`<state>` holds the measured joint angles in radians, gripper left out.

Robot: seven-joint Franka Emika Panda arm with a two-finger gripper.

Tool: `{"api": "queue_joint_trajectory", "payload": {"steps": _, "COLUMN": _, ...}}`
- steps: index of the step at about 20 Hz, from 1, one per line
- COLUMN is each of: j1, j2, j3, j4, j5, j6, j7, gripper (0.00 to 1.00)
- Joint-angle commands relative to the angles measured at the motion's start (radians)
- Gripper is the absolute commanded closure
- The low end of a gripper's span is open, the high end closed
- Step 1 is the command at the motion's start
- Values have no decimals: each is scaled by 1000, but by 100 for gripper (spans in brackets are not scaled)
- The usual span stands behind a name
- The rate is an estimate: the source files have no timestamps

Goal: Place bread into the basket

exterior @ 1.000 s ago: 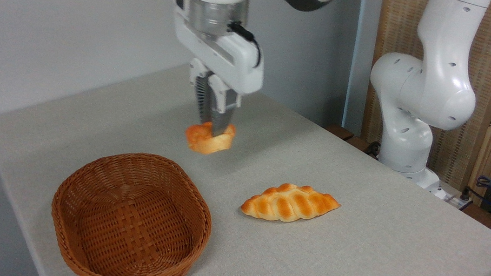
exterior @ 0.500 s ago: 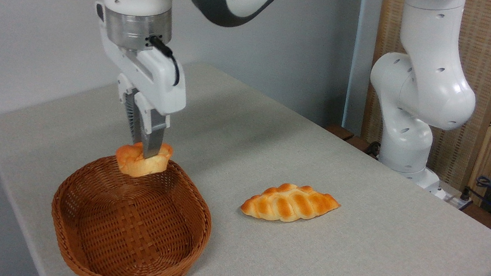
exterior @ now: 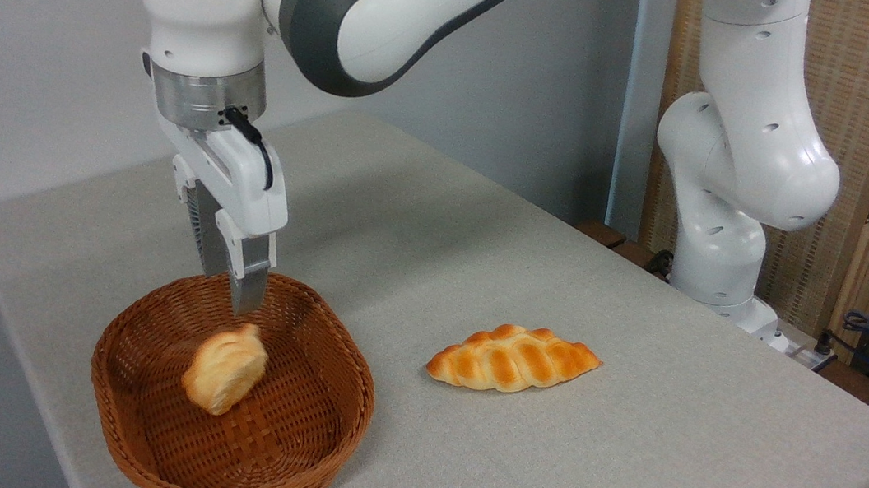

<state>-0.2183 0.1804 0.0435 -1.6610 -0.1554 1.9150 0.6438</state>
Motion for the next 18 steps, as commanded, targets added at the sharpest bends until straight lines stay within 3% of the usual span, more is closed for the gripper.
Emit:
{"api": "queue_joint_trajectory", "payload": {"steps": 1, "j1": -4, "j2": 4, "j3": 4, "j4": 20, "j5": 17, "j6": 2, "j7": -29, "gripper": 0}}
{"api": "queue_joint_trajectory", "payload": {"steps": 11, "j1": 4, "j2": -62, "j3": 19, "j4": 46, "j5": 20, "j6": -17, "j7": -26, "gripper": 0}}
{"api": "queue_joint_trajectory", "payload": {"steps": 13, "j1": 5, "j2": -87, "j3": 38, "j4": 44, "j5": 22, "j6": -63, "j7": -24, "gripper": 0}}
{"api": "queue_joint_trajectory", "payload": {"steps": 16, "j1": 5, "j2": -114, "j3": 39, "j4": 43, "j5": 127, "j6": -151, "j7": -20, "gripper": 0}}
{"api": "queue_joint_trajectory", "payload": {"steps": 18, "j1": 11, "j2": -121, "j3": 41, "j4": 43, "j5": 140, "j6": -159, "j7": -23, "gripper": 0}}
